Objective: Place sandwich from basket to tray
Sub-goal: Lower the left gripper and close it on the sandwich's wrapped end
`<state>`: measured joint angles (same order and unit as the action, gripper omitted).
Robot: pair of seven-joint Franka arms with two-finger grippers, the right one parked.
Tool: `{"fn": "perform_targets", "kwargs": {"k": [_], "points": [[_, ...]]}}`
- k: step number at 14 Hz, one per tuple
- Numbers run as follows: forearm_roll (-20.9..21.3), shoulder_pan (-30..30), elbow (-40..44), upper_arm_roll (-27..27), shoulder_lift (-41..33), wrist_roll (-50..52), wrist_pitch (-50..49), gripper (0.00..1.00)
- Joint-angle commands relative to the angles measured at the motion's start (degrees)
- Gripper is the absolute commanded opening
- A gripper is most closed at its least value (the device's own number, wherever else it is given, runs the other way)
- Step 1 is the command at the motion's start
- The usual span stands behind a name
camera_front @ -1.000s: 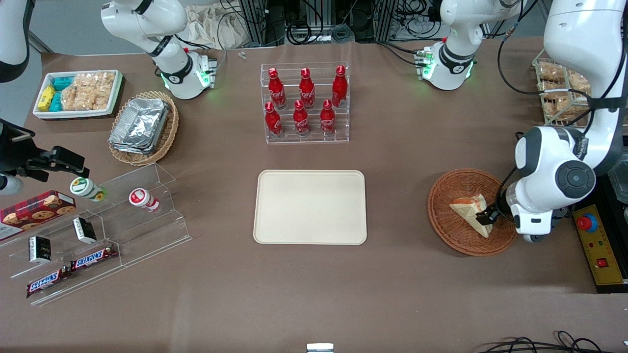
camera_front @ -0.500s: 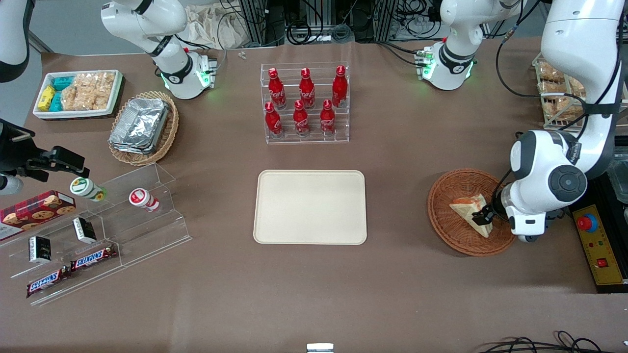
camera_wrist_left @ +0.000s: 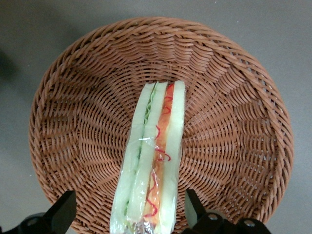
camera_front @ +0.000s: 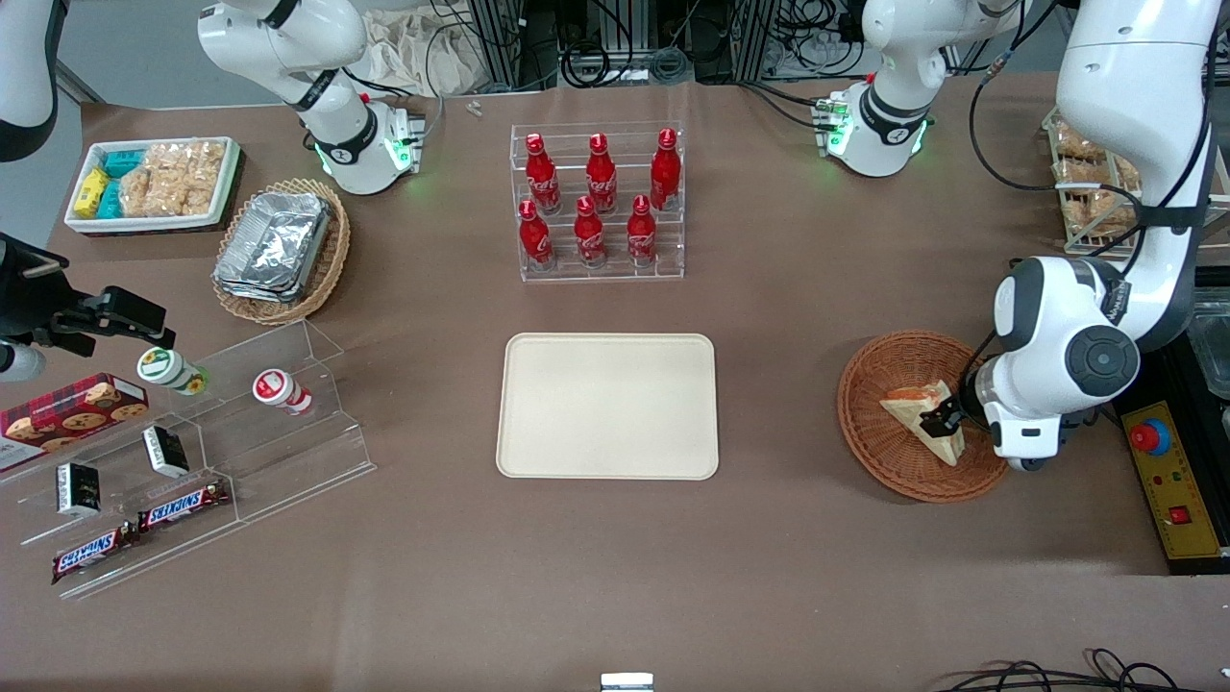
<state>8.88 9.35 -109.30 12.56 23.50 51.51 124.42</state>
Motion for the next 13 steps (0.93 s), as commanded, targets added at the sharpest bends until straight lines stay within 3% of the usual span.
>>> {"fn": "perform_targets", "kwargs": {"k": [1, 8, 9, 11, 13], "points": [[1.2, 0.1, -1.3, 0.4, 0.9, 1.8, 3.3, 1.00], [0.0, 0.1, -0.1, 0.4, 3.4, 3.3, 5.6, 0.97], [0.0, 0.1, 0.7, 0.5, 4.0, 3.9, 5.6, 0.84], [0.1, -0.3, 1.4, 0.6, 4.3, 6.6, 5.5, 0.42], [0.1, -0.5, 1.4, 0.6, 4.3, 6.9, 5.3, 0.08]]}}
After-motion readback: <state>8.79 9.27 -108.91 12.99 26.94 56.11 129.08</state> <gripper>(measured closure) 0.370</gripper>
